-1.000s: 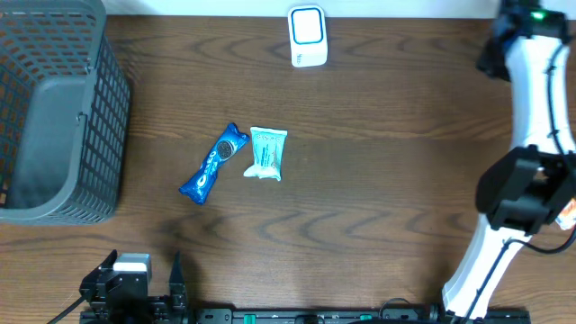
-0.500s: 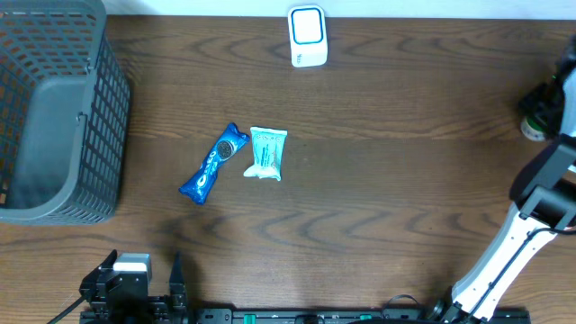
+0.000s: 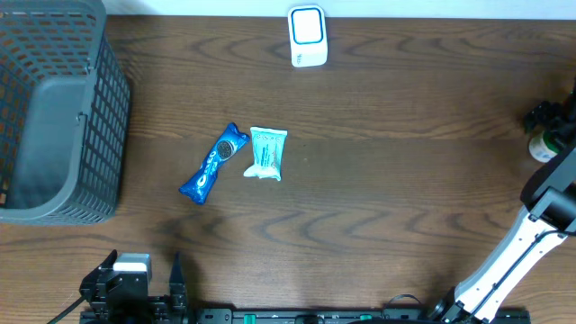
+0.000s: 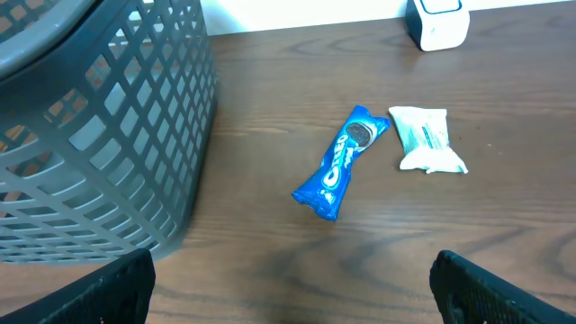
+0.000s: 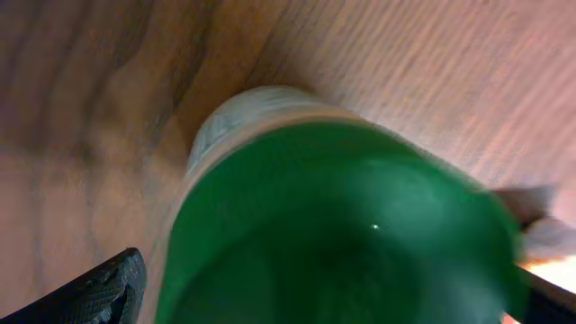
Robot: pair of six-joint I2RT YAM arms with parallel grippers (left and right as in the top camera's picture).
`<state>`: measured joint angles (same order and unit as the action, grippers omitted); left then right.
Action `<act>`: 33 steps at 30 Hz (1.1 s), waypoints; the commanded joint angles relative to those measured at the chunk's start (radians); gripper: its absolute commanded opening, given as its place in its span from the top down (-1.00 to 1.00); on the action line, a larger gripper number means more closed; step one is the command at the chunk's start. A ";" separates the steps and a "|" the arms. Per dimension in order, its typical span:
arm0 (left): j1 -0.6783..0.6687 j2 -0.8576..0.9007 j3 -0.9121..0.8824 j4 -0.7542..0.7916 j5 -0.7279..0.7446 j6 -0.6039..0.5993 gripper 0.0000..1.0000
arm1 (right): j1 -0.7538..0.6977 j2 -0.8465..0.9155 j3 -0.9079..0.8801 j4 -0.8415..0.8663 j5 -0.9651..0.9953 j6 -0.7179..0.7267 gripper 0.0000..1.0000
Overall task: Scan the item barcode
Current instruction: 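Move the jar to the right table edge and release it, then swing the right gripper left toward the light-green wipes pack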
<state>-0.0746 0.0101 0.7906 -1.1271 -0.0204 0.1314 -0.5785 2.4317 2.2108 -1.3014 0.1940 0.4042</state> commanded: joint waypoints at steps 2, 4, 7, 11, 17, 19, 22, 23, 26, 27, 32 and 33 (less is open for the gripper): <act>0.003 -0.006 0.000 -0.002 0.013 0.010 -0.96 | 0.016 -0.214 0.050 -0.005 0.001 -0.042 -0.98; 0.003 -0.007 0.000 -0.002 0.013 0.009 -0.96 | 0.045 -0.287 0.050 -0.010 -0.020 -0.033 -0.98; 0.003 -0.006 0.000 -0.002 0.013 0.010 -0.96 | 0.116 -0.389 0.050 -0.032 -0.078 -0.023 -0.99; 0.003 -0.006 0.000 -0.002 0.013 0.009 -0.96 | 0.286 -0.486 0.050 -0.076 -0.121 -0.019 -0.99; 0.003 -0.007 0.000 -0.002 0.013 0.009 -0.96 | 0.626 -0.482 0.048 -0.082 -0.315 -0.020 -0.99; 0.003 -0.006 0.000 -0.002 0.013 0.010 -0.96 | 0.723 -0.457 0.044 -0.080 -0.335 -0.019 -0.99; 0.003 -0.006 0.000 -0.002 0.013 0.009 -0.96 | 0.864 -0.396 0.035 -0.088 -0.334 -0.019 -0.99; 0.003 -0.006 0.000 -0.002 0.013 0.009 -0.96 | 0.904 -0.373 0.029 -0.096 -0.335 0.002 -0.99; 0.003 -0.006 0.000 -0.002 0.013 0.009 -0.96 | 1.023 -0.290 0.019 -0.094 -0.334 0.098 -0.99; 0.003 -0.006 0.000 -0.002 0.013 0.009 -0.95 | 1.057 -0.259 0.019 -0.080 -0.335 0.114 -0.99; 0.003 -0.006 0.000 -0.002 0.013 0.010 -0.96 | 1.188 -0.115 0.019 -0.003 -0.341 0.200 -0.84; 0.003 -0.006 0.000 -0.002 0.013 0.009 -0.96 | 1.203 -0.098 0.019 0.008 -0.341 0.221 -0.77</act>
<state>-0.0746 0.0101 0.7906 -1.1271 -0.0204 0.1314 0.5808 2.2833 2.2410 -1.3052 -0.1394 0.5243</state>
